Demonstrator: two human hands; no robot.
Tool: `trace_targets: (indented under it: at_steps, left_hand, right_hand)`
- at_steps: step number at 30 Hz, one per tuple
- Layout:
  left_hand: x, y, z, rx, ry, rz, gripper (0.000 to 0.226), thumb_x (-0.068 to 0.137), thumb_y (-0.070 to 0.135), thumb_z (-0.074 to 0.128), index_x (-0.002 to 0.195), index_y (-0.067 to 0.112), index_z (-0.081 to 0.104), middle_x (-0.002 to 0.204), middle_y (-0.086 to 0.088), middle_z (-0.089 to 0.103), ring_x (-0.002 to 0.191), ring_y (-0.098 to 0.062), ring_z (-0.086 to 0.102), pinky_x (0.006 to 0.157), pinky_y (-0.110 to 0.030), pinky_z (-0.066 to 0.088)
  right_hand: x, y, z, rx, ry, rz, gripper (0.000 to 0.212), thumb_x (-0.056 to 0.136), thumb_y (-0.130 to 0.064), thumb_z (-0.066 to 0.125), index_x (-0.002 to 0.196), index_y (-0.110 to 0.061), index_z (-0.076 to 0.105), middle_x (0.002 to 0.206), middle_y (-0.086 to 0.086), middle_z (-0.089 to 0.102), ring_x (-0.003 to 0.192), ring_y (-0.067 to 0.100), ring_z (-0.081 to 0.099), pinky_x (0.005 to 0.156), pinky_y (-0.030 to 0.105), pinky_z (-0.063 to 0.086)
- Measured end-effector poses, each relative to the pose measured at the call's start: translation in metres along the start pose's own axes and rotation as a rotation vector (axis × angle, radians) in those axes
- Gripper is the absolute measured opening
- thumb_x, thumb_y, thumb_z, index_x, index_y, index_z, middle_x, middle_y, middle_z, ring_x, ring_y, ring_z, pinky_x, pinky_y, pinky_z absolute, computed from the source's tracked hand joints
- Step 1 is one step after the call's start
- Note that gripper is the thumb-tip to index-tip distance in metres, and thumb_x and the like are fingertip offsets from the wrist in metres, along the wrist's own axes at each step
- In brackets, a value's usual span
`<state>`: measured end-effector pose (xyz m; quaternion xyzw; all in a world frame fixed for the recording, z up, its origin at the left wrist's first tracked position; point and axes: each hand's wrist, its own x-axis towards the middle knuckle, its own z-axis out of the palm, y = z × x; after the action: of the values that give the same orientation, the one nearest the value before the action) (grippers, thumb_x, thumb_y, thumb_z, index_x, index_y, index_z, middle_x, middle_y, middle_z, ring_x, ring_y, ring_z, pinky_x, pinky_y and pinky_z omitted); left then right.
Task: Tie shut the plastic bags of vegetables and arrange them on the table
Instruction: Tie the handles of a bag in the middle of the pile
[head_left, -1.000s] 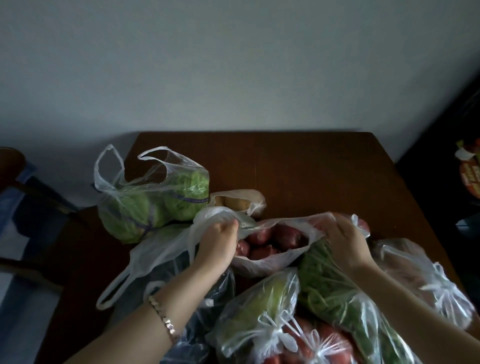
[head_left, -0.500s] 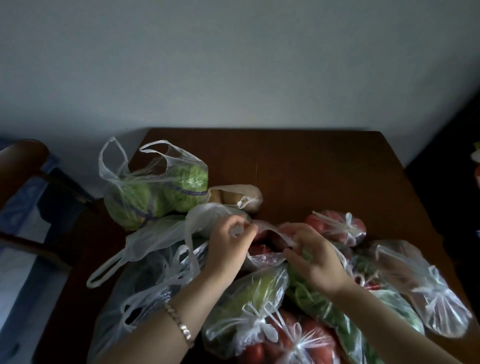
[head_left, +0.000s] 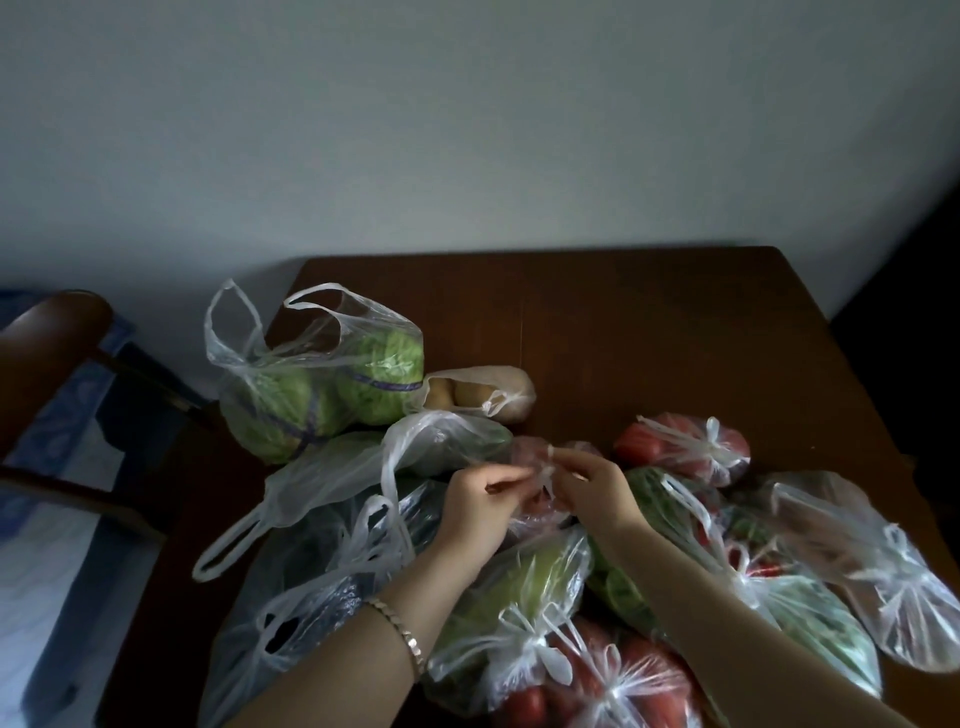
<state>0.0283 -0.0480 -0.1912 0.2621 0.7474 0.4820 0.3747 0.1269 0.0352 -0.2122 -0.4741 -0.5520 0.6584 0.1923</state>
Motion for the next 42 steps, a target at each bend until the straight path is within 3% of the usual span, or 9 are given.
trace_targets:
  at_steps: [2,6,11,14,20,25,33,39,42]
  left_hand:
    - [0.001,-0.001,-0.002,-0.121,0.002,-0.133,0.018,0.067,0.017,0.081,0.081,0.014,0.069,0.078,-0.003,0.071,0.077,-0.018,0.068,0.075,-0.028,0.056]
    - [0.005,-0.004,-0.005,-0.288,-0.044,-0.325,0.042,0.058,0.023,0.086,0.094,0.014,0.066,0.084,-0.005,0.072,0.083,-0.024,0.07,0.079,-0.032,0.057]
    - [0.003,-0.005,-0.003,-0.287,-0.17,-0.333,0.041,0.069,0.01,0.079,0.107,0.006,0.064,0.087,-0.014,0.072,0.075,-0.021,0.071,0.069,-0.027,0.058]
    - [0.005,-0.003,-0.002,-0.338,-0.128,-0.357,0.023,0.076,-0.005,0.069,0.096,0.003,0.06,0.081,-0.014,0.068,0.057,-0.016,0.07,0.056,-0.023,0.058]
    - [0.009,-0.006,0.004,-0.221,-0.055,-0.3,0.009,0.075,0.002,0.073,0.073,0.007,0.066,0.062,-0.009,0.069,0.059,-0.021,0.067,0.071,-0.034,0.058]
    - [0.01,-0.009,0.007,-0.075,-0.082,-0.083,0.018,0.076,0.007,0.073,0.064,0.016,0.063,0.051,0.007,0.063,0.044,0.001,0.058,0.049,-0.013,0.048]
    - [0.009,-0.016,0.004,0.401,-0.247,0.378,0.003,0.073,0.007,0.069,0.075,0.005,0.067,0.078,0.002,0.058,0.071,-0.007,0.054,0.068,-0.016,0.042]
    - [0.004,-0.016,-0.003,0.232,-0.027,0.199,0.025,0.071,0.001,0.067,0.058,0.018,0.054,0.056,0.009,0.053,0.053,0.003,0.052,0.053,-0.006,0.038]
    - [0.006,-0.014,-0.001,0.145,0.028,0.054,0.026,0.074,0.004,0.066,0.059,0.02,0.051,0.059,0.007,0.054,0.055,-0.001,0.047,0.05,-0.006,0.037]
  right_hand:
    - [0.003,0.007,0.002,0.05,0.055,0.072,0.018,0.084,0.002,0.058,0.096,-0.009,0.067,0.055,0.0,0.059,0.04,0.003,0.05,0.047,0.018,0.043]
    - [-0.002,0.011,0.004,0.093,0.008,0.093,0.015,0.079,-0.002,0.066,0.07,-0.013,0.071,0.048,-0.002,0.065,0.047,0.01,0.056,0.048,0.018,0.044]
    - [-0.005,0.01,0.005,0.034,-0.108,0.101,0.028,0.084,0.008,0.051,0.081,-0.015,0.068,0.071,0.016,0.065,0.067,0.022,0.056,0.064,0.026,0.045]
    - [-0.007,0.008,0.005,0.086,-0.238,0.12,0.024,0.086,0.008,0.047,0.086,-0.003,0.068,0.077,0.01,0.066,0.063,0.013,0.06,0.057,0.015,0.046]
    - [-0.011,0.008,-0.002,-0.029,-0.143,-0.01,0.035,0.093,-0.01,0.048,0.068,-0.019,0.07,0.062,0.005,0.063,0.048,0.005,0.046,0.05,0.016,0.039]
    - [-0.011,0.013,-0.002,-0.078,0.04,-0.049,0.032,0.092,-0.009,0.05,0.065,-0.015,0.065,0.055,0.002,0.063,0.048,0.012,0.056,0.051,0.027,0.047]
    - [0.0,0.012,0.003,-0.381,0.126,-0.034,0.013,0.084,-0.016,0.063,0.077,-0.007,0.07,0.065,0.008,0.064,0.06,0.021,0.06,0.063,0.033,0.05]
    - [-0.004,0.006,0.0,-0.515,-0.076,-0.194,0.014,0.08,-0.014,0.067,0.094,-0.012,0.072,0.076,-0.004,0.065,0.059,-0.006,0.056,0.06,0.006,0.042]
    - [-0.01,0.003,-0.005,-0.503,-0.207,-0.25,0.019,0.082,-0.012,0.065,0.099,-0.017,0.071,0.085,-0.008,0.069,0.069,-0.011,0.061,0.071,0.008,0.048]
